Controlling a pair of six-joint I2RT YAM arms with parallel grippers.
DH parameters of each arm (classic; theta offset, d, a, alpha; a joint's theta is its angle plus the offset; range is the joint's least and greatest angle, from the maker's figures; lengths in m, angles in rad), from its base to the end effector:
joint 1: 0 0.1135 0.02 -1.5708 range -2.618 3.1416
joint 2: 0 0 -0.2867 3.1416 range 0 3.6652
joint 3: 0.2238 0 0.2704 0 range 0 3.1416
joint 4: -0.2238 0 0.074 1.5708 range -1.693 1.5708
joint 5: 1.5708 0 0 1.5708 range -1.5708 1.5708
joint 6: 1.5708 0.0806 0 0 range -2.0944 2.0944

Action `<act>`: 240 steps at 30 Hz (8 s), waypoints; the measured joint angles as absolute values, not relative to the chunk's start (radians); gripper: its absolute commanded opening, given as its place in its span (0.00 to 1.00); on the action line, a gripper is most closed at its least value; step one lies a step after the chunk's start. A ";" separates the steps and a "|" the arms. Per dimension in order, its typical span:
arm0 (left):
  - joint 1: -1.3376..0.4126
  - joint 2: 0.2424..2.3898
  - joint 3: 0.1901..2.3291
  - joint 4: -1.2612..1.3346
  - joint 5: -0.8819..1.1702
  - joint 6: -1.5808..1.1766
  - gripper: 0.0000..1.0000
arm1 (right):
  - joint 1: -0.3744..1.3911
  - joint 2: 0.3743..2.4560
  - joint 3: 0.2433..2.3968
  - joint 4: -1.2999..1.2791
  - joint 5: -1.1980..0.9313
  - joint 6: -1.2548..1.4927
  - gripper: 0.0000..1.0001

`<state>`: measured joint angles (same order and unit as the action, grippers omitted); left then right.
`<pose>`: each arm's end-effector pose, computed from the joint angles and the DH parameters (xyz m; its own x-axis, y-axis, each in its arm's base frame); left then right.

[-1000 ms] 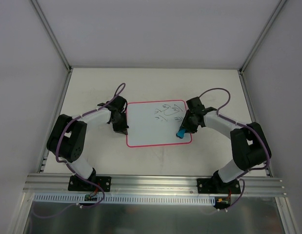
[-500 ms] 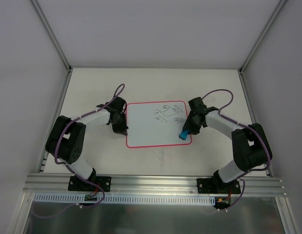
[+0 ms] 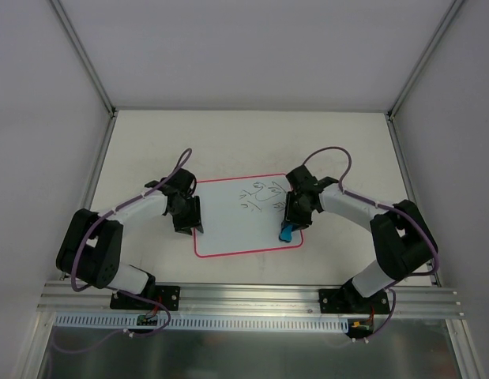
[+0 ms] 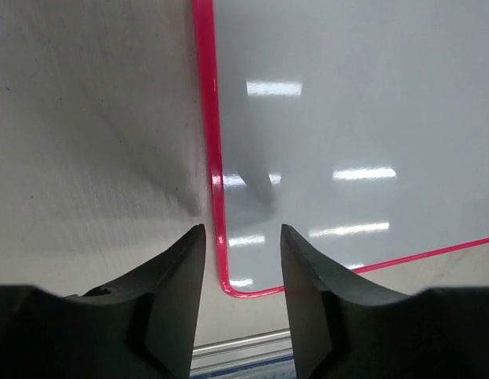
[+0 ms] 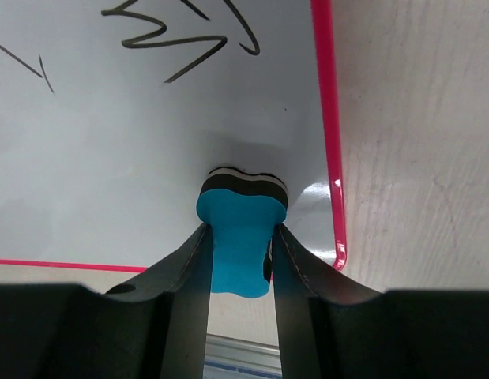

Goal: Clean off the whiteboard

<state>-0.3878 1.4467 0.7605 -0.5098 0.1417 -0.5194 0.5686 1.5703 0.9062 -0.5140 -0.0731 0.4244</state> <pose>0.2575 -0.1175 0.1343 -0.9574 -0.1397 -0.2526 -0.0610 0.9533 -0.2958 0.2695 0.1792 0.1423 -0.9403 -0.1135 -0.3210 -0.1903 0.9570 0.2191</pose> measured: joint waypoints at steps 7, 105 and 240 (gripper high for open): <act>-0.303 1.455 0.896 -0.535 0.146 -0.511 0.54 | 0.579 1.568 1.028 -0.614 -0.043 0.343 0.00; -0.263 1.763 1.085 -0.527 0.111 -0.355 0.00 | 0.672 1.880 1.264 -0.516 -0.044 0.307 0.00; -0.303 1.737 1.062 -0.538 0.070 -0.364 0.00 | 0.484 1.641 0.961 -0.397 -0.028 0.316 0.00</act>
<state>-0.3027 1.7367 1.0618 -0.5381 0.0700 -0.3645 0.4835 1.6405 0.9607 -0.3965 -0.0280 0.3157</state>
